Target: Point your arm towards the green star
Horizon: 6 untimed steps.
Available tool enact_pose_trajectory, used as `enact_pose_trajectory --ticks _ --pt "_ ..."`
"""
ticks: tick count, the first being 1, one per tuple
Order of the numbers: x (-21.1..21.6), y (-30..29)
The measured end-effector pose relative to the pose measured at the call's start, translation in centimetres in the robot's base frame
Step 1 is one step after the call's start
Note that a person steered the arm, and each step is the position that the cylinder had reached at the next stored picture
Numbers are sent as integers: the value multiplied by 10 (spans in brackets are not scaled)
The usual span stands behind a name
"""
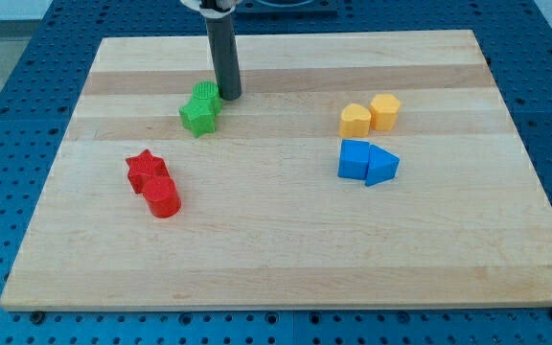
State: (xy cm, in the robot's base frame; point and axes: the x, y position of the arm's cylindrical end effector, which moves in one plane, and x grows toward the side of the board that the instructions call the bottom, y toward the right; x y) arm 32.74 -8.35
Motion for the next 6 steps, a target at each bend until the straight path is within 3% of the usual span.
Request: enact_pose_trajectory --ticks 4,6 --pt "23 23" --pt "62 17"
